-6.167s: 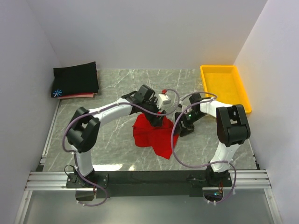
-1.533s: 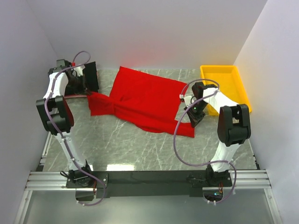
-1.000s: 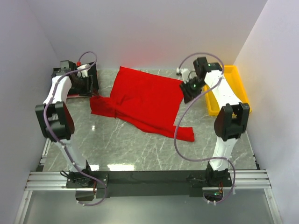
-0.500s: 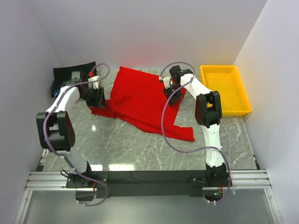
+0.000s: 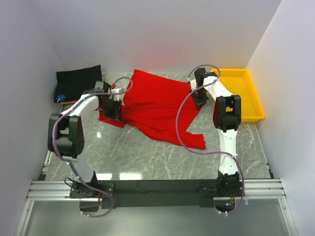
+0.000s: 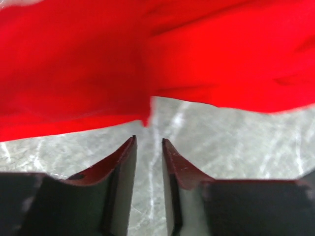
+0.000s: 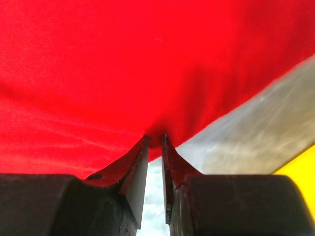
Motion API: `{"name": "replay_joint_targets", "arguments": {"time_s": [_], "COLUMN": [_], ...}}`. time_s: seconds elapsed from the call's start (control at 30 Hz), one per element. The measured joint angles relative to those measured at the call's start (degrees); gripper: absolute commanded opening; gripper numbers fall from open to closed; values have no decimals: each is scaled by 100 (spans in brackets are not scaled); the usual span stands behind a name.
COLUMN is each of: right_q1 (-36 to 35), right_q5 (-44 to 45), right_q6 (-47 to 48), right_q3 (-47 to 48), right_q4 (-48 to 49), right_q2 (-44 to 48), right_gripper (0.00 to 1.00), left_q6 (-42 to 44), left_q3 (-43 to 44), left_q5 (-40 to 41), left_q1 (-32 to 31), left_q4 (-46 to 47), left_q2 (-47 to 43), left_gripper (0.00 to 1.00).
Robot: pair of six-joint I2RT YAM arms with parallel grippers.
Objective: Fold and stack the t-shirts
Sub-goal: Flatten the tshirt out
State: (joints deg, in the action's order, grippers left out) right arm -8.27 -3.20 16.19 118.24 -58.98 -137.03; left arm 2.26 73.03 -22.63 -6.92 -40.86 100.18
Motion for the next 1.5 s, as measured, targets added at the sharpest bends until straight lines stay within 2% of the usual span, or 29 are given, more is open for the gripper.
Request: {"name": "replay_joint_targets", "arguments": {"time_s": [0.1, 0.2, 0.3, 0.5, 0.57, 0.67, 0.77, 0.87, 0.97, 1.03, 1.13, 1.2, 1.27, 1.3, 1.33, 1.43, 1.5], "right_q1": [-26, -162, -361, -850, -992, -1091, -1067, -1067, -1154, -1355, -1937, -2286, -2468, -2529, -2583, -2693, -2732], "right_q5": [-15, -155, -433, -999, -1123, -1351, -1558, -1753, -1897, -1873, -1744, -1635, -1451, -1335, -1224, -960, -857], "right_q6": [109, 262, 387, 625, 621, 612, 636, 708, 802, 839, 850, 800, 702, 645, 588, 450, 391], "right_q3": [-564, -1049, -1082, -903, -907, -1078, -1805, -2774, -3585, -4087, -4809, -5130, -5340, -5429, -5495, -5569, -5563], "right_q4": [7, 39, 133, 243, 216, 249, 308, 219, 184, 273, 369, 511, 695, 822, 935, 1217, 1373], "right_q2": [345, 743, 1019, 1215, 1189, 1228, 1672, 2583, 3753, 4448, 5071, 5025, 4809, 4671, 4562, 4221, 4011], "right_gripper": [26, 29, 29, 27, 33, 44, 47, 47, 47, 47, 47, 47, 47, 47, 47, 46, 44], "left_q6": [-160, -280, -339, -337, -334, -343, -367, -365, -304, -192, -94, -79, -160, -238, -369, -745, -970], "left_q3": [-63, -66, 26, 1187, 1781, 2524, 3001, 3213, 2815, 2341, 1821, 1668, 1261, 994, 603, -417, -807], "left_q5": [286, 542, 739, 857, 831, 704, 435, -66, -476, -573, -643, -824, -1204, -1364, -1550, -1886, -2011], "left_q1": [83, 186, 315, 463, 446, 391, 378, 446, 654, 815, 1016, 1045, 1014, 994, 968, 887, 835], "left_q4": [76, 83, 55, -186, -229, -201, -247, -271, -153, -155, -168, -160, 131, 236, 402, 748, 868], "left_q2": [258, 485, 776, 1635, 1987, 2404, 2623, 2656, 2328, 1950, 1440, 1224, 984, 848, 660, 195, 44], "left_gripper": [44, 45, 43, 34, 34, 41, 47, 54, 59, 68, 68, 60, 57, 49, 45, 42, 43]}}
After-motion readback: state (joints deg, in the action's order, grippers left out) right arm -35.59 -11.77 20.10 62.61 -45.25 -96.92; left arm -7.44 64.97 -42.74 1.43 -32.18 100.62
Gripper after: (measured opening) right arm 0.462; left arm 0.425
